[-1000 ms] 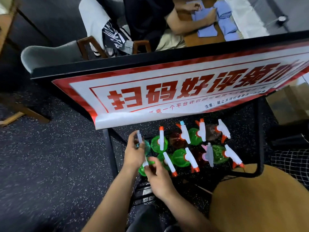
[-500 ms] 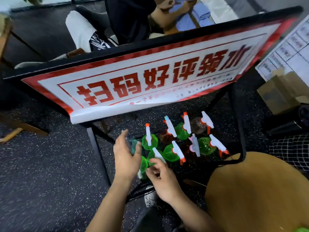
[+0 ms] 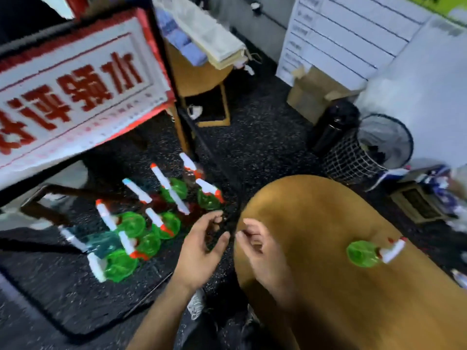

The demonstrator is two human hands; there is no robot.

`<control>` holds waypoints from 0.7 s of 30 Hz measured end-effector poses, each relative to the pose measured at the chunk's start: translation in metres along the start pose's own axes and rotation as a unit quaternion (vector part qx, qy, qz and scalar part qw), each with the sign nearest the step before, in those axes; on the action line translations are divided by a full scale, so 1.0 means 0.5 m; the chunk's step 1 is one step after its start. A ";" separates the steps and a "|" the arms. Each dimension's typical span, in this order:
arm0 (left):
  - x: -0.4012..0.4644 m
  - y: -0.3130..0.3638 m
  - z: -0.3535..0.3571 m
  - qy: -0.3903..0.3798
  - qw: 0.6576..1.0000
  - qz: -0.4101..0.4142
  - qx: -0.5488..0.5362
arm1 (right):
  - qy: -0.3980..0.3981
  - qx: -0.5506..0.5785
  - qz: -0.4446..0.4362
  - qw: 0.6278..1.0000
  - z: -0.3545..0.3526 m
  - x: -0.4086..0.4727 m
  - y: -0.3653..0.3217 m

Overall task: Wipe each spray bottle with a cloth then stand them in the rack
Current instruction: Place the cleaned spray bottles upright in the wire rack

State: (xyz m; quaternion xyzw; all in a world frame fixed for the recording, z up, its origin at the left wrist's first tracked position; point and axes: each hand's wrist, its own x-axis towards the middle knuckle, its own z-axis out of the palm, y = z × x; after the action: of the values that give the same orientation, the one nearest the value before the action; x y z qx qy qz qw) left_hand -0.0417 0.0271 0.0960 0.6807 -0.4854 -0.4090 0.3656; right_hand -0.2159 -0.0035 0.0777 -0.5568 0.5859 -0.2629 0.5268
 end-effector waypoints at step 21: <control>0.064 0.179 0.509 -0.216 0.976 -0.011 0.034 | 0.310 -0.046 0.165 0.935 -0.571 -0.052 0.338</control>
State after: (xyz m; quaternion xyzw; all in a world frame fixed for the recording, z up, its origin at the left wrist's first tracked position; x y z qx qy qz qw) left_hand -0.3000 -0.0528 0.0681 0.5935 -0.5592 -0.5336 0.2242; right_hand -0.5435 -0.0181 0.0225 -0.3666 0.8152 -0.3047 0.3290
